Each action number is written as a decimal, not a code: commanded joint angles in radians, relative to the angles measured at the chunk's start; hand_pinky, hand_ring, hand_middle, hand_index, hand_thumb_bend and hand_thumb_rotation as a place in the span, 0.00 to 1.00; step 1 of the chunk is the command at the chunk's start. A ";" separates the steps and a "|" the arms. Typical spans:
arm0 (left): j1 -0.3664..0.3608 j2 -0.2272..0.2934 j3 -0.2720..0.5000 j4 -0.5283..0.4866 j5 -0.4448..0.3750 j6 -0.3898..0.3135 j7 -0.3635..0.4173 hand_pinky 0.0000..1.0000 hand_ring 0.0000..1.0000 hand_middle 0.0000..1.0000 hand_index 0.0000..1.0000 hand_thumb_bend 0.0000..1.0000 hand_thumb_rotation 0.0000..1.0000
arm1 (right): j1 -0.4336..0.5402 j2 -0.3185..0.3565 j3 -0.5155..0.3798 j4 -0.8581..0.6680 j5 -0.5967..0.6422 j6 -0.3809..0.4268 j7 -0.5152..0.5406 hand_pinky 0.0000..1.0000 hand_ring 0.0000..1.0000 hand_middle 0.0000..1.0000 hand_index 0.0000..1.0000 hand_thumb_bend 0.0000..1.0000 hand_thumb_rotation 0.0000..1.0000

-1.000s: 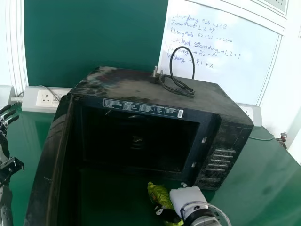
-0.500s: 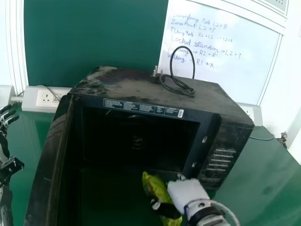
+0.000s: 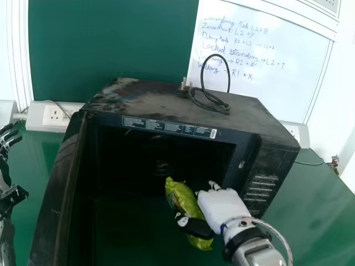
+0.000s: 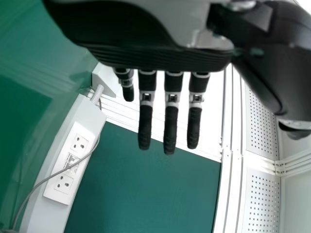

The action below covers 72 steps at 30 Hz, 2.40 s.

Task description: Put biscuit inside oven

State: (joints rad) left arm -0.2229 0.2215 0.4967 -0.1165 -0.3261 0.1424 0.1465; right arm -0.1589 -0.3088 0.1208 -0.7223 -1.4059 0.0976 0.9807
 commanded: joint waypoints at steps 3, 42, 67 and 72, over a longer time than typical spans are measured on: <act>-0.006 -0.001 -0.006 0.001 0.002 -0.010 -0.007 0.56 0.58 0.60 0.64 0.90 0.86 | -0.064 0.007 -0.003 0.039 0.006 0.009 -0.011 0.37 0.38 0.42 0.52 0.52 0.00; 0.019 -0.037 -0.024 -0.058 0.009 0.007 0.023 0.57 0.59 0.61 0.65 0.89 0.86 | -0.452 0.026 0.198 0.710 0.142 0.011 -0.555 0.45 0.40 0.44 0.54 0.52 0.00; 0.038 -0.046 -0.027 -0.082 0.007 0.007 0.024 0.57 0.59 0.61 0.65 0.89 0.87 | -0.731 -0.041 0.362 1.399 0.275 -0.168 -1.233 0.31 0.39 0.44 0.54 0.51 0.00; 0.037 -0.048 -0.027 -0.086 0.006 0.012 0.029 0.57 0.59 0.61 0.65 0.90 0.86 | -0.797 -0.030 0.402 1.528 0.282 -0.179 -1.335 0.31 0.39 0.44 0.54 0.51 0.00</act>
State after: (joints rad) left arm -0.1872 0.1789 0.4763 -0.1905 -0.3248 0.1455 0.1702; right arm -0.9131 -0.3435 0.5133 0.7771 -1.1311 -0.0774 -0.3156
